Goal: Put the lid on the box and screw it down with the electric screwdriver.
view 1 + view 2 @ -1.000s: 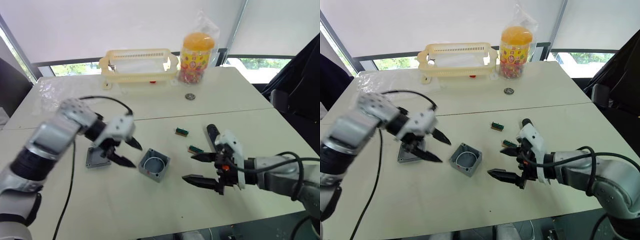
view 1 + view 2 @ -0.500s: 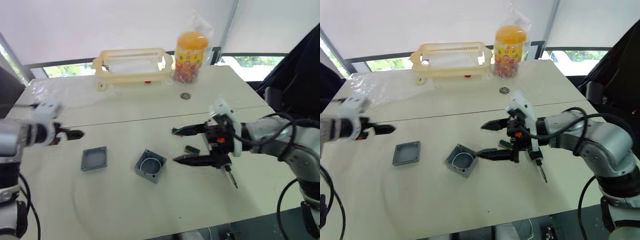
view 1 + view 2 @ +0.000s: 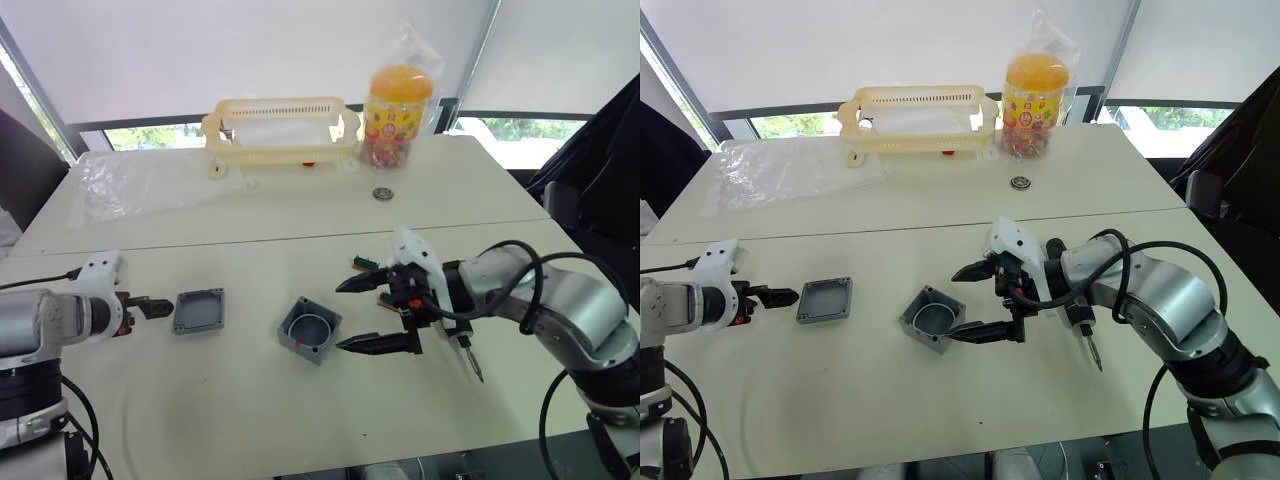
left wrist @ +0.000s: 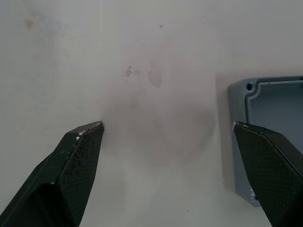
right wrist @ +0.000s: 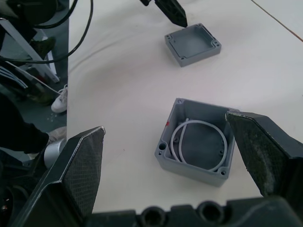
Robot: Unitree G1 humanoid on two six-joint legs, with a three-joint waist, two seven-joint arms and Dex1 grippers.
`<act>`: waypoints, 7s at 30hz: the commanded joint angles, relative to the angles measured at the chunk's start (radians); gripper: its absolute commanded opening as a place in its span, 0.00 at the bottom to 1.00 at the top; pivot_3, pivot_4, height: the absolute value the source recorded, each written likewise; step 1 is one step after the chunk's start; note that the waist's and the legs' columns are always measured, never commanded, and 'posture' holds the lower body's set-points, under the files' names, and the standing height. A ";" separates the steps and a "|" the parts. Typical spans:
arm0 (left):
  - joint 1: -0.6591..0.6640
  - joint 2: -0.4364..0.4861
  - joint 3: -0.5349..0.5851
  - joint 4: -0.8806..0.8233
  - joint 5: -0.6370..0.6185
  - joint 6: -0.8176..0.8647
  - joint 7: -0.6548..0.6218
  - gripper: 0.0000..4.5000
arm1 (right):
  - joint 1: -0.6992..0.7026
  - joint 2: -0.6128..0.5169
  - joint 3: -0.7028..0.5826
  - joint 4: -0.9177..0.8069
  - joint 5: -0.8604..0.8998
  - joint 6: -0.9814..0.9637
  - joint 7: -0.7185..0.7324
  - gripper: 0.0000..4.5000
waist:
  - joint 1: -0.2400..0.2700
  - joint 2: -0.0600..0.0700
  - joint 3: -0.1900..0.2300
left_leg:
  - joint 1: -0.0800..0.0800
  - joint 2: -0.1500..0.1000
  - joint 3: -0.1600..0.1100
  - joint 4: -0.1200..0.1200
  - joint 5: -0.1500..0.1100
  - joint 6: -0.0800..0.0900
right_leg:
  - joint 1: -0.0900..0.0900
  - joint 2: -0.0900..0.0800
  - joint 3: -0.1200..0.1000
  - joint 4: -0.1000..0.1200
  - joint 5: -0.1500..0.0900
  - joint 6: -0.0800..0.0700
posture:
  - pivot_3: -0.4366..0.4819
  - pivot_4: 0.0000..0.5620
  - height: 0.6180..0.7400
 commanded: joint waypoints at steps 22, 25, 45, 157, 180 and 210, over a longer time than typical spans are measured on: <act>0.002 -0.020 -0.035 0.007 -0.290 0.009 0.265 0.99 | 0.047 -0.003 -0.076 -0.074 -0.005 0.040 -0.101 1.00 | -0.004 0.001 0.000 | 0.000 0.000 -0.001 0.000 0.000 0.000 | 0.000 0.000 0.000 0.000 0.000 0.000 | 0.48 0.27 1.00; 0.015 -0.044 -0.048 0.014 -0.250 0.009 0.275 0.99 | 0.043 -0.001 -0.078 -0.078 -0.001 0.044 -0.106 1.00 | -0.003 0.004 -0.003 | 0.001 -0.001 -0.001 0.000 0.000 0.000 | 0.001 0.000 0.000 0.000 0.000 0.000 | 0.48 0.27 1.00; -0.049 -0.057 -0.022 -0.054 -0.189 -0.135 0.178 0.01 | 0.044 0.074 -0.159 -0.015 0.051 0.070 -0.173 1.00 | -0.001 0.008 -0.005 | 0.003 -0.002 -0.001 0.000 0.000 0.000 | 0.004 0.000 0.000 -0.001 0.000 0.000 | 0.48 0.27 1.00; -0.050 0.240 -0.306 -0.008 -0.379 -0.734 -0.755 0.74 | 0.223 0.213 0.048 0.591 -1.500 -1.886 -0.742 0.03 | -0.033 0.006 -0.001 | -0.001 -0.001 0.001 -0.004 0.004 -0.008 | -0.002 0.002 0.003 -0.003 0.001 0.001 | 0.48 0.27 1.00; -0.004 0.207 -0.275 -0.069 -0.422 -0.704 -0.679 0.74 | 0.223 0.211 0.100 0.598 -1.628 -1.882 -0.867 0.03 | -0.030 0.006 -0.001 | 0.000 -0.001 0.002 -0.003 0.004 -0.008 | -0.002 0.001 0.003 -0.002 0.001 0.001 | 0.48 0.27 1.00; -0.048 0.024 -0.623 -0.005 -0.178 -0.904 -0.763 0.74 | 0.258 0.201 0.156 0.604 -1.665 -1.807 -0.916 0.03 | -0.029 0.006 -0.002 | 0.002 -0.001 0.002 -0.002 0.005 -0.008 | 0.001 0.001 0.003 0.000 0.001 0.001 | 0.48 0.27 1.00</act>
